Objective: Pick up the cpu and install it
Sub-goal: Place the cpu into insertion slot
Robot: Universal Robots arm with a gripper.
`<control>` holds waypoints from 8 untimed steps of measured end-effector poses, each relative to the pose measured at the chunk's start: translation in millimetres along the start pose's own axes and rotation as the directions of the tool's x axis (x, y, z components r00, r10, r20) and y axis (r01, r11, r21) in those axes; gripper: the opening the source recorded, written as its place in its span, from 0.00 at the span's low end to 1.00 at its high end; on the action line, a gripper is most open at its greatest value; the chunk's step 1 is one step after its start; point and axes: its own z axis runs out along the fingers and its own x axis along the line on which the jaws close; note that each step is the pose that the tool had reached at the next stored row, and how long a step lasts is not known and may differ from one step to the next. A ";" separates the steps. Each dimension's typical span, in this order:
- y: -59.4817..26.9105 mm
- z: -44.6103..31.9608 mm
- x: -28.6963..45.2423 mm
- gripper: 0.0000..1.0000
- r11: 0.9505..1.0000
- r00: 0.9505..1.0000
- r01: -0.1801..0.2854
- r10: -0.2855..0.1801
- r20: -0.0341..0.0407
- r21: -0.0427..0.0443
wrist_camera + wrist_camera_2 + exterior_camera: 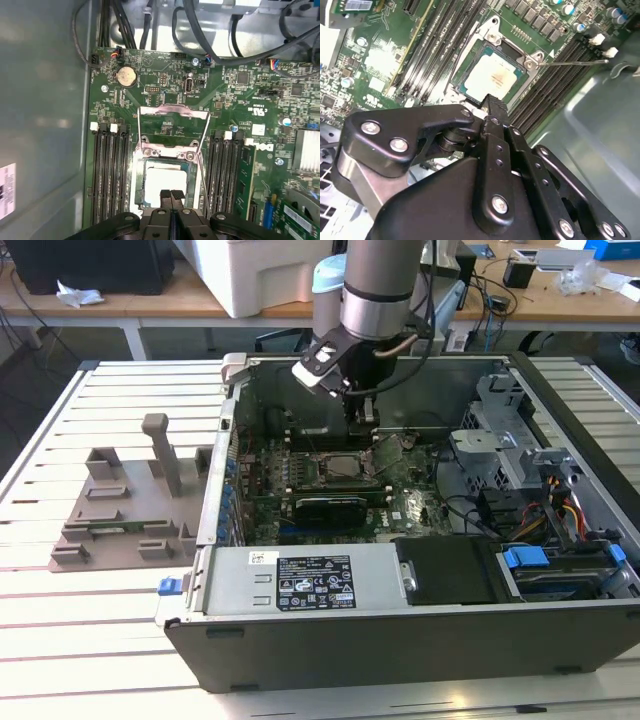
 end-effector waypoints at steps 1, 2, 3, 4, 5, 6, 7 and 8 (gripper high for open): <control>-0.2 -4.2 0.1 0.11 1.000 1.000 0.000 0.000 0.000 0.000; -0.3 -7.4 0.2 0.11 1.000 1.000 0.000 0.000 0.000 0.000; -0.4 -9.9 0.3 0.11 1.000 1.000 0.000 0.000 0.000 0.000; -0.6 -13.4 0.4 0.11 1.000 1.000 0.000 0.000 0.000 0.000; -0.7 -16.6 0.5 0.11 1.000 1.000 0.000 0.000 0.000 0.000; -0.9 -19.0 0.6 0.11 1.000 1.000 0.000 0.000 0.000 0.000; -1.0 -22.3 0.7 0.11 1.000 1.000 0.000 0.000 0.000 0.000; -1.1 -24.7 0.8 0.11 1.000 1.000 0.000 0.000 0.000 0.000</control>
